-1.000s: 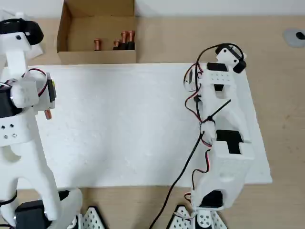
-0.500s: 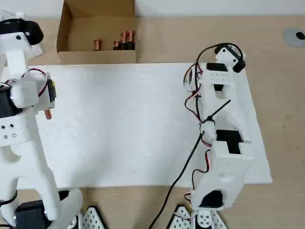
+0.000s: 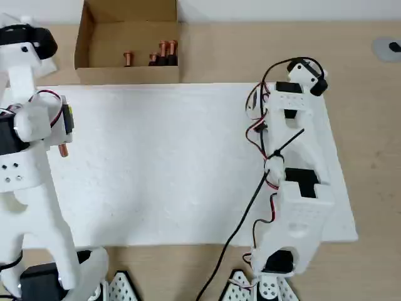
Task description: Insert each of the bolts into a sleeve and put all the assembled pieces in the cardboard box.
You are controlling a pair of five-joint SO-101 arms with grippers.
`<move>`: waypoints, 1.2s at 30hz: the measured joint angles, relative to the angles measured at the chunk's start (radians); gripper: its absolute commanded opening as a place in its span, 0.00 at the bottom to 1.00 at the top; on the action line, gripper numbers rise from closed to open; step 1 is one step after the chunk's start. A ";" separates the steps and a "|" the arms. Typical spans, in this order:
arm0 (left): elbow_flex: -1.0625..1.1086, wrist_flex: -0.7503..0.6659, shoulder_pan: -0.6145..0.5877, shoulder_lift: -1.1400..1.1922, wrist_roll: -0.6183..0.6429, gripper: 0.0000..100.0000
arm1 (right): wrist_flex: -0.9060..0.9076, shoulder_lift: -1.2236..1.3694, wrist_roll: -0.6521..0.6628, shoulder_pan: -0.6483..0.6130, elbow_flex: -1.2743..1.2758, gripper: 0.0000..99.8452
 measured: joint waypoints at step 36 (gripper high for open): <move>0.000 0.000 0.000 0.000 0.018 0.01 | 0.597 0.034 0.517 -0.253 -0.819 0.01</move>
